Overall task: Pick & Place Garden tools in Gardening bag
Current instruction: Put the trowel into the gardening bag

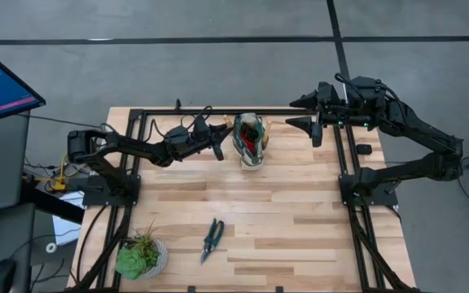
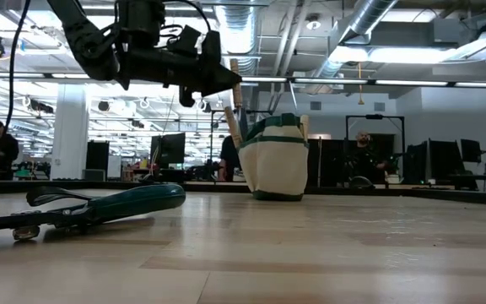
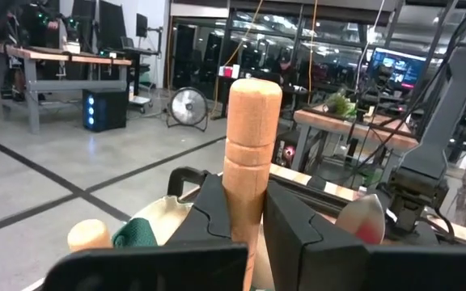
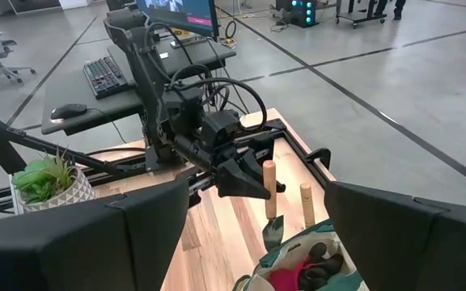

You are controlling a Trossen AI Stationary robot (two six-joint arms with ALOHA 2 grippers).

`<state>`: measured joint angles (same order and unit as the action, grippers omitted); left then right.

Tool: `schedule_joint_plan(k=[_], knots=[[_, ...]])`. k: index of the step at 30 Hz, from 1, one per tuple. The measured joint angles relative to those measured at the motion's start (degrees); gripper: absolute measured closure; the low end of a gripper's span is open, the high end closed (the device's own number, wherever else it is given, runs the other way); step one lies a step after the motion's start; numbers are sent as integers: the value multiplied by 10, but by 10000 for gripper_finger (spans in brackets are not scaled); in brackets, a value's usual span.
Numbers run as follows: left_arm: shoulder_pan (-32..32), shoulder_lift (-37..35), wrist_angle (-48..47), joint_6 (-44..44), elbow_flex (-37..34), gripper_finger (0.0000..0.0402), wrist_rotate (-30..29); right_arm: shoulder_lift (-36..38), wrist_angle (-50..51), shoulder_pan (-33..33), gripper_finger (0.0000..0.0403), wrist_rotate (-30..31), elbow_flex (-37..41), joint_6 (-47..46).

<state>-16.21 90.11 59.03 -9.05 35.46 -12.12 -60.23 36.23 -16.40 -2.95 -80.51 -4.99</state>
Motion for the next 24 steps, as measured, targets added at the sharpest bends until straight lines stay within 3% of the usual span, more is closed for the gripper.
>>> schedule_joint_plan(k=[14, 24], knots=[[1, 46, 19, -16, 2, 396, 7, 0, 0, 0, 122, 0, 0, 0], [1, 83, 15, -30, 2, 394, 49, 0, 0, 0, 122, 0, 0, 2]])
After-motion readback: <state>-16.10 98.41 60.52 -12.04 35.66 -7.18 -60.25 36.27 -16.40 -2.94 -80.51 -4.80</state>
